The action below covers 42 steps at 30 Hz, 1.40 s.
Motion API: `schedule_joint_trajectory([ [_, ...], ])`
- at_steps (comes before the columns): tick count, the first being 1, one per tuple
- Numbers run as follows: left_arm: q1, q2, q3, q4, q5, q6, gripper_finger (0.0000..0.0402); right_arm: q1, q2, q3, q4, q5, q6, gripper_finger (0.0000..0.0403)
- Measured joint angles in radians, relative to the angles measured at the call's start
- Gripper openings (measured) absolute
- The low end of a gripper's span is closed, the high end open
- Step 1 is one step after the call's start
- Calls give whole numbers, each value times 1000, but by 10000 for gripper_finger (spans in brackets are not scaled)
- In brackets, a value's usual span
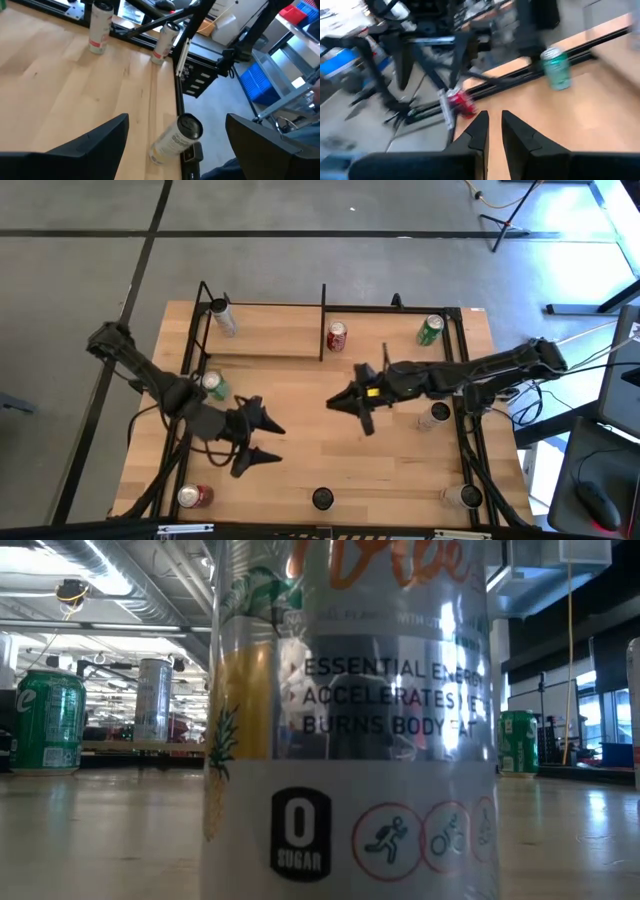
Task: Place canned beverage on shelf
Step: Put the white-yellow soda can on the shelf
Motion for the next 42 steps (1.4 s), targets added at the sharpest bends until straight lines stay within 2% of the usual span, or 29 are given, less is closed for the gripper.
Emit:
schedule_joint_trajectory([
  [3,-37,19,0,11,-32,-27,325,47,61,60,1,-50,-5,58],
  [6,-69,45,0,21,-49,-50,325,106,109,111,3,-56,-30,101],
  [13,-117,111,-1,21,-66,-115,325,217,167,179,-57,106,-42,240],
  [16,-126,132,-1,32,-77,-130,325,249,168,190,-135,113,-49,286],
  [19,-126,158,-1,67,-78,-129,325,279,160,193,-194,98,-36,315],
  [26,-122,274,-1,178,-73,-81,325,366,149,194,-306,129,52,334],
  [36,-67,434,-1,409,-14,95,325,517,149,194,-464,448,125,320],
  [42,-54,497,-1,534,-7,172,325,544,149,193,-495,529,173,320],
])
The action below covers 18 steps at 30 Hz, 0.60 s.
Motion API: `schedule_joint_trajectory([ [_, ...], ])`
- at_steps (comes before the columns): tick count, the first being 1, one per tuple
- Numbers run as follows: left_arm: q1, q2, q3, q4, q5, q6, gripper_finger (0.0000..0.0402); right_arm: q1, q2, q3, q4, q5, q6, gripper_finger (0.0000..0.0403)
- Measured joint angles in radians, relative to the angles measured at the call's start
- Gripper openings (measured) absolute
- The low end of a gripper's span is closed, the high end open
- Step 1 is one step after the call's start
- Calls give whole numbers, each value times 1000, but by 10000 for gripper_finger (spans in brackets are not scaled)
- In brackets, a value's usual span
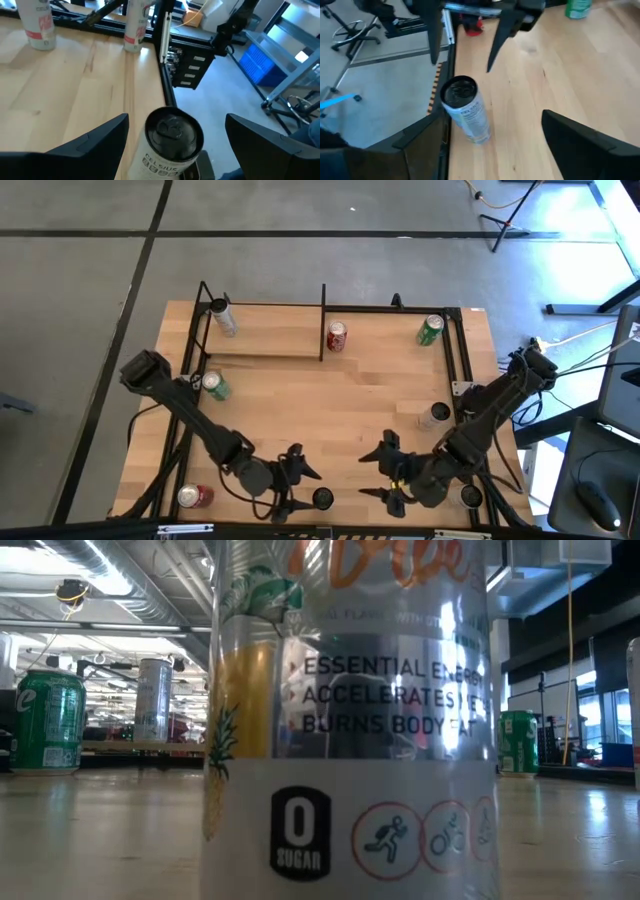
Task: Place canned beverage on shelf
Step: Put the white-yellow soda can on the shelf
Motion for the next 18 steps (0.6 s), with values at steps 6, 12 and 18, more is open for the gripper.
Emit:
schedule_joint_trajectory([
  [6,-1,45,0,50,1,41,325,-1,0,0,-13,-21,43,321],
  [12,0,68,0,47,-7,69,325,-1,0,0,-34,-20,57,321],
  [18,0,66,0,53,-30,97,325,-2,0,0,-41,-7,57,321],
])
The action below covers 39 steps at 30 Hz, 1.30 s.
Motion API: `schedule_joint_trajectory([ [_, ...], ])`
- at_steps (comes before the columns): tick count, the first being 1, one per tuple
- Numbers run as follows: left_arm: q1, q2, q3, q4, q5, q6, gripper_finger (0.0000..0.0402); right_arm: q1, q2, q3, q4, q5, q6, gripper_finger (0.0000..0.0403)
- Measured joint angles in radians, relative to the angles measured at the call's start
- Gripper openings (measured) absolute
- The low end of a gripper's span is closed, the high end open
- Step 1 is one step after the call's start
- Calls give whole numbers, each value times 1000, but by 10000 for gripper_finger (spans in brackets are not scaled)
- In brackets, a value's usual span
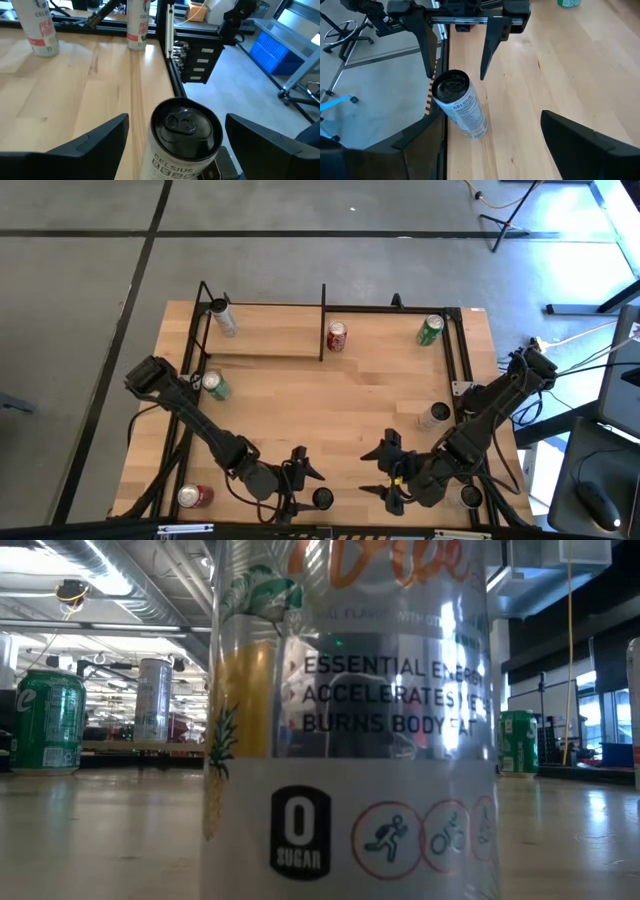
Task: Place canned beverage on shelf
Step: Put the white-yellow soda can on the shelf
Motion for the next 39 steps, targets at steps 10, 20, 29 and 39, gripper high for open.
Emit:
schedule_joint_trajectory([
  [10,0,13,0,55,0,35,325,0,0,0,0,8,0,321],
  [20,-3,97,0,102,24,26,325,0,0,0,-23,8,27,321],
  [29,18,97,0,116,-2,-30,285,0,0,0,-21,24,27,321],
  [39,17,28,15,46,-45,-61,219,-2,0,0,-14,41,51,321],
])
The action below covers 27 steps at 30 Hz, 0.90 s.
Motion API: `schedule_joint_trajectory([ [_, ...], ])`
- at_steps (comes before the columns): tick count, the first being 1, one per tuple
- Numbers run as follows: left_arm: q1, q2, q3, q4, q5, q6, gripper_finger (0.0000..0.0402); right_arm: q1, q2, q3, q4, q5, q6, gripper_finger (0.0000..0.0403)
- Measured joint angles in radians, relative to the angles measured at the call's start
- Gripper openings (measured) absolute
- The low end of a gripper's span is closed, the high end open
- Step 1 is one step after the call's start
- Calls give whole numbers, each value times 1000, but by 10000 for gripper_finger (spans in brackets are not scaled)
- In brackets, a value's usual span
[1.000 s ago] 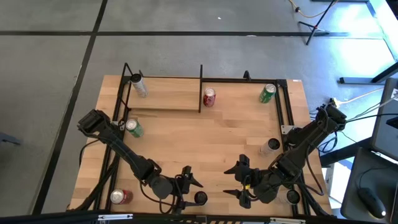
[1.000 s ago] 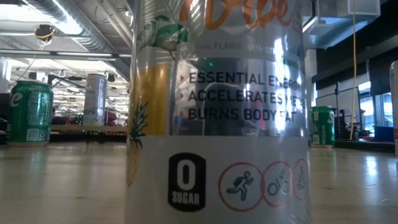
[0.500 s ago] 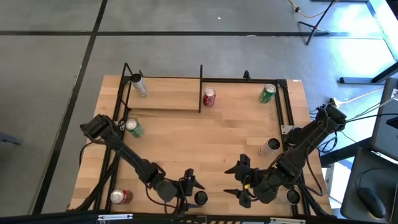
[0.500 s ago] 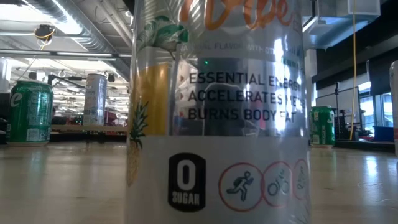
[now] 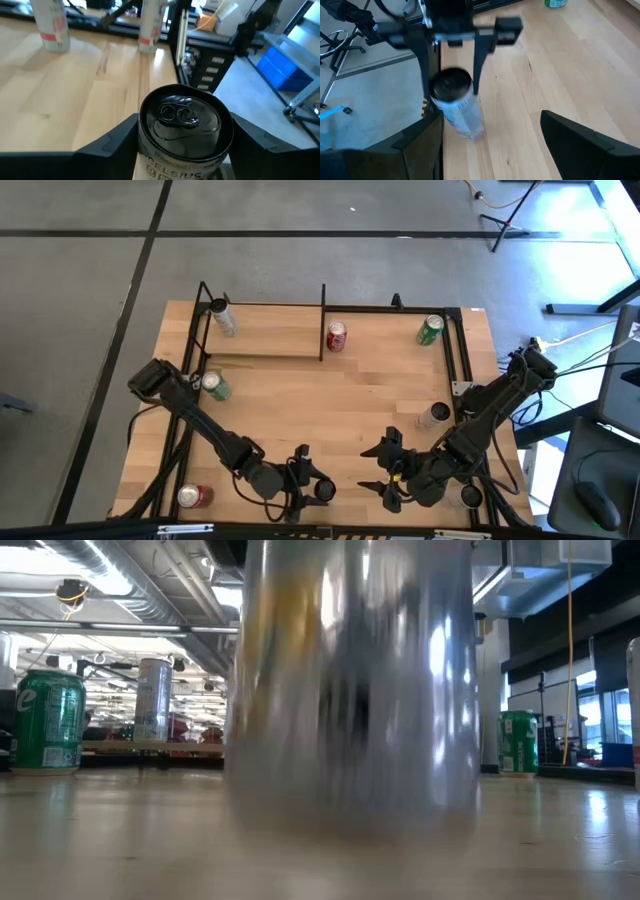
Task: Place canned beverage on shelf
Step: Put the white-yellow soda can on the shelf
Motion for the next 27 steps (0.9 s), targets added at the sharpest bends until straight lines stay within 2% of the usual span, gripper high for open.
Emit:
schedule_joint_trajectory([
  [7,3,-212,8,-228,-8,0,219,-13,-4,0,6,39,-6,321],
  [11,9,-342,10,-356,-15,-1,219,-69,-21,0,42,39,-82,321],
  [14,21,-431,10,-441,-26,3,219,-142,-36,0,80,-16,-167,321],
  [22,61,-660,10,-661,-115,4,219,-353,-47,0,190,-261,-406,321],
  [27,109,-765,10,-778,-142,0,219,-469,-47,0,306,-298,-518,321],
])
